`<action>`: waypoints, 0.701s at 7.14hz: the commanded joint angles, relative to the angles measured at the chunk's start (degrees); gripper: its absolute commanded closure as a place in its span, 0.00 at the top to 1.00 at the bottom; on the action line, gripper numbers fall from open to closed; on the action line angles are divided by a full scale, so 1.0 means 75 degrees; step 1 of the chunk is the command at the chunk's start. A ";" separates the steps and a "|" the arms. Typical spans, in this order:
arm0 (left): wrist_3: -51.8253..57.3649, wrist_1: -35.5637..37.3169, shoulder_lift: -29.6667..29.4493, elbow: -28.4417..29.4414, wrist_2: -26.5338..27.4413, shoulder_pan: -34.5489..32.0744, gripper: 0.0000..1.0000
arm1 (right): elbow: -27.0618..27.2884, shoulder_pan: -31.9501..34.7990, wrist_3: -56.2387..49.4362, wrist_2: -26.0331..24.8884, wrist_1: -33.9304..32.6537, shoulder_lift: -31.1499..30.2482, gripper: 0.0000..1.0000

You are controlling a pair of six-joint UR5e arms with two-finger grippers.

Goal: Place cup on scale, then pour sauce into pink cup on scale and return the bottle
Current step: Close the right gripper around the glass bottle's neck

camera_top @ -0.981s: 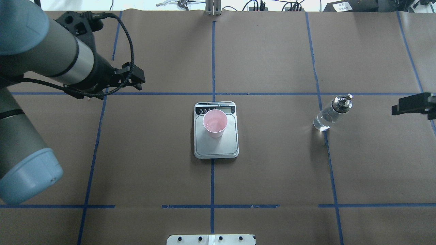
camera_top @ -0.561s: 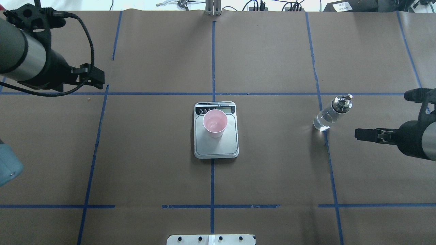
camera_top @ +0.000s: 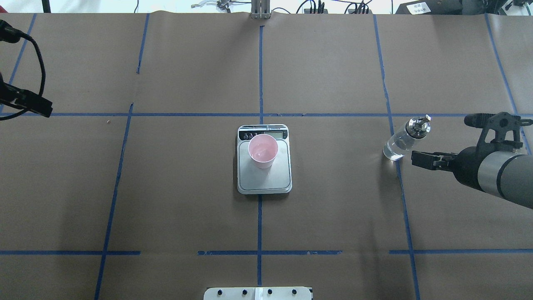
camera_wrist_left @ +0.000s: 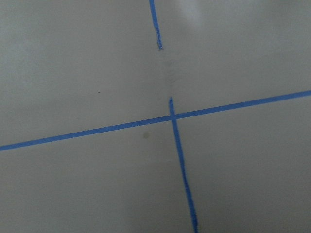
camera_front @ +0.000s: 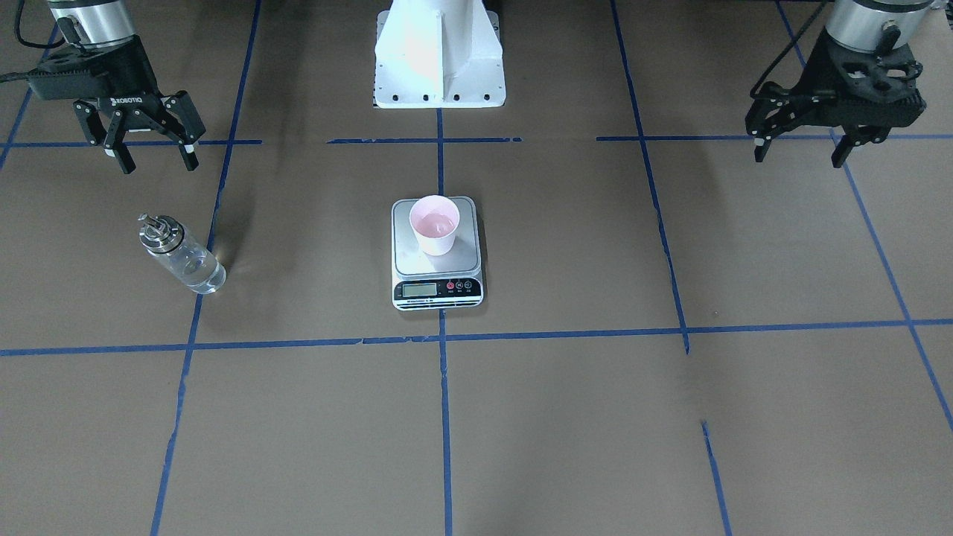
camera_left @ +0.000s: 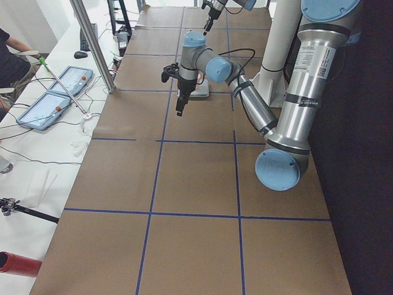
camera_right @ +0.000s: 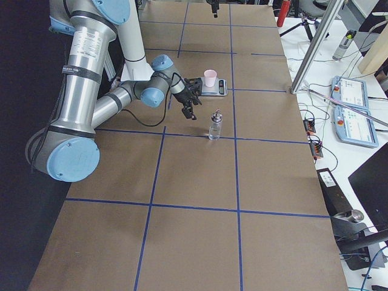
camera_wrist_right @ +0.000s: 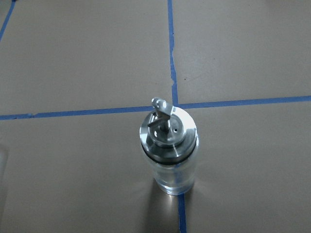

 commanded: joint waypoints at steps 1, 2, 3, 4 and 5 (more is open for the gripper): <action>0.0832 -0.2608 0.1689 0.0767 -0.0020 -0.0220 1.00 | -0.0344 -0.0125 -0.0089 -0.0751 0.0180 0.0062 1.00; 0.0880 -0.3761 0.2081 0.1294 -0.0032 -0.0348 1.00 | -0.0682 -0.0253 -0.0136 -0.1091 0.0552 0.0062 1.00; 0.1507 -0.4155 0.2143 0.1915 0.0003 -0.0477 1.00 | -0.1184 -0.0544 -0.0148 -0.1662 0.1263 0.0073 1.00; 0.2117 -0.4414 0.2155 0.2304 -0.0008 -0.0907 1.00 | -0.1456 -0.0663 -0.0253 -0.1900 0.1665 0.0074 1.00; 0.2169 -0.4521 0.2155 0.2412 -0.0008 -0.0923 1.00 | -0.1668 -0.0897 -0.0335 -0.2309 0.1680 0.0085 1.00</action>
